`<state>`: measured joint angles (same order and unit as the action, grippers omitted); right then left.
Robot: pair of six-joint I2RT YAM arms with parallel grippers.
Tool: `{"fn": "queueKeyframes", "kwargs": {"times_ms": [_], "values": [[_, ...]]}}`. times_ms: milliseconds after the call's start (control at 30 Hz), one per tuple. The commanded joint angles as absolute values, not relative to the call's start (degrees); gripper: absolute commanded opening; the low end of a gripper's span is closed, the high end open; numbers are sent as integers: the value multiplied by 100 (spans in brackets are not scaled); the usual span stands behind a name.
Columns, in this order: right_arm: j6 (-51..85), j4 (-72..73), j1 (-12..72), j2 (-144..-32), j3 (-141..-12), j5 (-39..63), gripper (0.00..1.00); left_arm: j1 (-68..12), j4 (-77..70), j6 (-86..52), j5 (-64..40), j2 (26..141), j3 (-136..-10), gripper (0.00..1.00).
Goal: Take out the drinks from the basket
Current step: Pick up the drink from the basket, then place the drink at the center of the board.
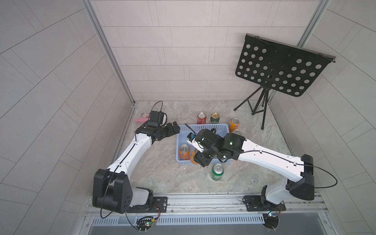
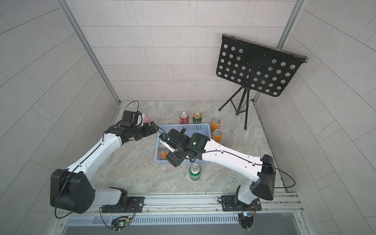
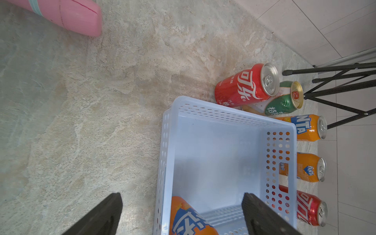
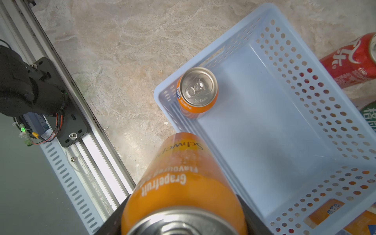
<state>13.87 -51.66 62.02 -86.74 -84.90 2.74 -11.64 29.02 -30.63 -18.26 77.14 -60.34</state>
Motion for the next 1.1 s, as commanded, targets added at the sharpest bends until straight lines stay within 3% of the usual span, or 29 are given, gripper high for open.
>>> {"fn": "queueKeyframes", "kwargs": {"times_ms": [0, 467, 1067], "values": [[1646, -4818, 6384, -8431, -8259, -61, 20, -1138, 2865, -3168, -1571, 7512, -5907, 100], [1821, -4156, 6653, -8775, -7477, -186, 20, -1123, 2935, -3110, -1259, 7348, -5846, 100], [1690, -3951, 6855, -9611, -7383, -278, 19, -1063, 2954, -2993, -1134, 7356, -5854, 100]]}}
